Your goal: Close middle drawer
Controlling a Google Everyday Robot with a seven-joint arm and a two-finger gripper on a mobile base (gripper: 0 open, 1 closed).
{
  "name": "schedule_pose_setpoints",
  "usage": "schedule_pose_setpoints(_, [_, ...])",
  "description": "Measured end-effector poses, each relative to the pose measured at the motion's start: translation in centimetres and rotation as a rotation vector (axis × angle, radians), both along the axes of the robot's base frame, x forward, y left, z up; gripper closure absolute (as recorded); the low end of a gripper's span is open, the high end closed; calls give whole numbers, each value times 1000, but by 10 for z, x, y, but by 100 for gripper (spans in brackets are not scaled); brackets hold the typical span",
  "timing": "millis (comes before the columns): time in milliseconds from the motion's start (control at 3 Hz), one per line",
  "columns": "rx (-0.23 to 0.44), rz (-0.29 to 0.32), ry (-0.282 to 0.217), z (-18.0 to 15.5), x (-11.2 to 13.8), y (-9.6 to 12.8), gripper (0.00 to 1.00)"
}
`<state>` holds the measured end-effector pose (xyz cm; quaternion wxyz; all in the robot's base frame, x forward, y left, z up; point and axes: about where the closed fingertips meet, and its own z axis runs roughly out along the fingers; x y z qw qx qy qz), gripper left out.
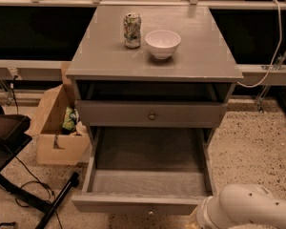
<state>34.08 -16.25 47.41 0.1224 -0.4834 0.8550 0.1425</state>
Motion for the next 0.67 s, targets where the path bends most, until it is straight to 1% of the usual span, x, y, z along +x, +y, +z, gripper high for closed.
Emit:
schedule_pose_setpoints(333, [13,0,20,-9,-5,3,96])
schedule_pose_setpoints(667, [13,1,20,-9,-5,3,100])
